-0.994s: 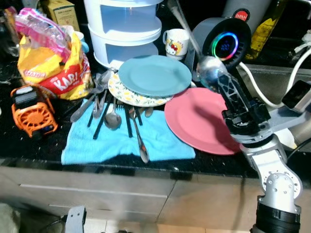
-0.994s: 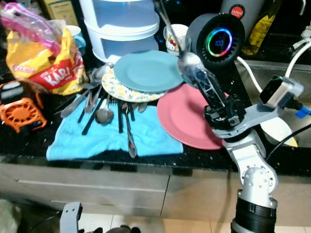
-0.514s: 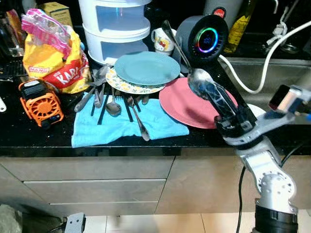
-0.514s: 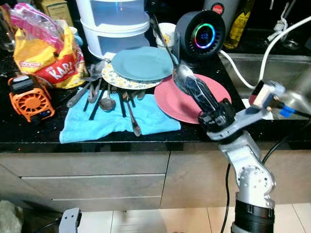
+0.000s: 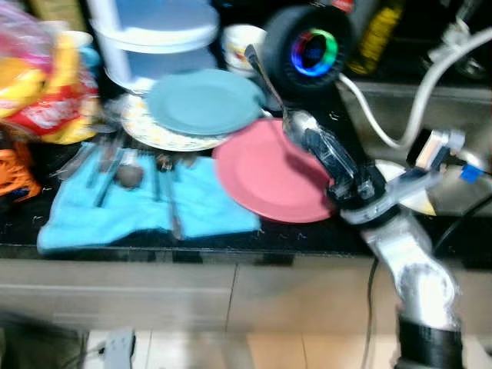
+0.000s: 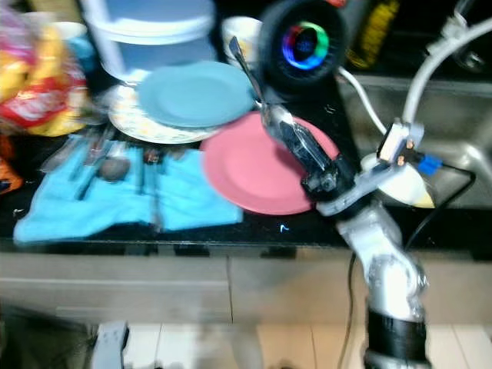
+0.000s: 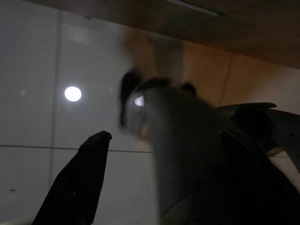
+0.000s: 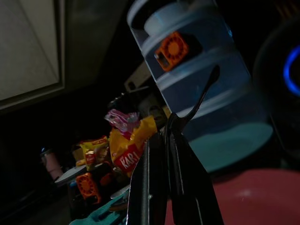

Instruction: Kitchen organization

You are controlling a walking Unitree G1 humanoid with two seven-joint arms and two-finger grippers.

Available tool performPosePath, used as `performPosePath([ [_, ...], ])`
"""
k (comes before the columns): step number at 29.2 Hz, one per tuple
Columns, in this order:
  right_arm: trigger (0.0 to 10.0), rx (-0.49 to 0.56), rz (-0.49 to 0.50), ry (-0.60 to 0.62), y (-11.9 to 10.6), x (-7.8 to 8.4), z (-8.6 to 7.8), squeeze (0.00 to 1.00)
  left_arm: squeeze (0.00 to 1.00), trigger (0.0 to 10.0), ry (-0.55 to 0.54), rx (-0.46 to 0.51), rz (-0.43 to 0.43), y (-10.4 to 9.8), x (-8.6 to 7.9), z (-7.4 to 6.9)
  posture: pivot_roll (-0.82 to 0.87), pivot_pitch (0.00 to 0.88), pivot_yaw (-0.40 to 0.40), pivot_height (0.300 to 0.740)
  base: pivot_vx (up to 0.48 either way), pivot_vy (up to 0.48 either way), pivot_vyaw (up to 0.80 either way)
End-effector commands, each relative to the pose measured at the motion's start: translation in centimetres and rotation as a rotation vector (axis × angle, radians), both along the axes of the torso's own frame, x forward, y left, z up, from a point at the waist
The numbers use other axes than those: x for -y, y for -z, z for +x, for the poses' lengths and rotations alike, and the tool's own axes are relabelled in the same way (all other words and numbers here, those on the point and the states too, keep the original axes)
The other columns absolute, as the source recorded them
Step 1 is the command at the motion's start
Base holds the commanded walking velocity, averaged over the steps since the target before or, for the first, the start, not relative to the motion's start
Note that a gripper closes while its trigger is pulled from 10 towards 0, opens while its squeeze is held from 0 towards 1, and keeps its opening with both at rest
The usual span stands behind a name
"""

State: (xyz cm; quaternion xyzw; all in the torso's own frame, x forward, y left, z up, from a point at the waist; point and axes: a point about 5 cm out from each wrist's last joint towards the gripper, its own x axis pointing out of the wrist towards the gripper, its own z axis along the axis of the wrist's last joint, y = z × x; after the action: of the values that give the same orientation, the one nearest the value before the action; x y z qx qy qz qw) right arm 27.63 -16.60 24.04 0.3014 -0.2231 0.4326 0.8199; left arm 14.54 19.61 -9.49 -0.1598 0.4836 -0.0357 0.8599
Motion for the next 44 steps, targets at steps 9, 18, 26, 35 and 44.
performPosePath([
  [9, 10.0, 0.002, -0.024, 0.013, 0.2, 0.1, 0.2, 0.00, 0.00, 10.0, -0.008, -0.052, -0.006, 0.5, 0.0, -1.4, 0.06, 0.083, -0.024, 0.740, 0.000, -0.362, 0.00],
  [18, 10.0, -0.055, -0.165, 0.287, 0.3, 3.4, 1.8, 0.00, 0.00, 10.0, -0.014, -0.053, -0.017, 0.5, 0.0, -1.4, 0.05, 0.088, -0.018, 0.740, 0.000, 0.000, 0.00],
  [26, 10.0, -0.137, -0.466, 0.581, 1.1, 5.3, 3.8, 0.00, 0.00, 10.0, -0.017, -0.055, -0.017, 0.5, 0.0, -1.5, 0.05, 0.091, -0.016, 0.740, 0.000, 0.000, 0.00],
  [35, 10.0, -0.225, -0.668, 0.766, 2.6, 5.9, 5.3, 0.29, 0.00, 10.0, -0.016, -0.055, -0.017, 0.6, 0.0, -1.5, 0.05, 0.091, -0.015, 0.740, 0.000, 0.000, 0.00],
  [44, 10.0, -0.185, -0.593, 0.772, 1.7, 5.5, 5.4, 1.00, 0.00, 10.0, -0.017, -0.055, -0.018, 0.6, 0.0, -1.6, 0.05, 0.092, -0.016, 0.740, 0.000, 0.000, 0.00],
])
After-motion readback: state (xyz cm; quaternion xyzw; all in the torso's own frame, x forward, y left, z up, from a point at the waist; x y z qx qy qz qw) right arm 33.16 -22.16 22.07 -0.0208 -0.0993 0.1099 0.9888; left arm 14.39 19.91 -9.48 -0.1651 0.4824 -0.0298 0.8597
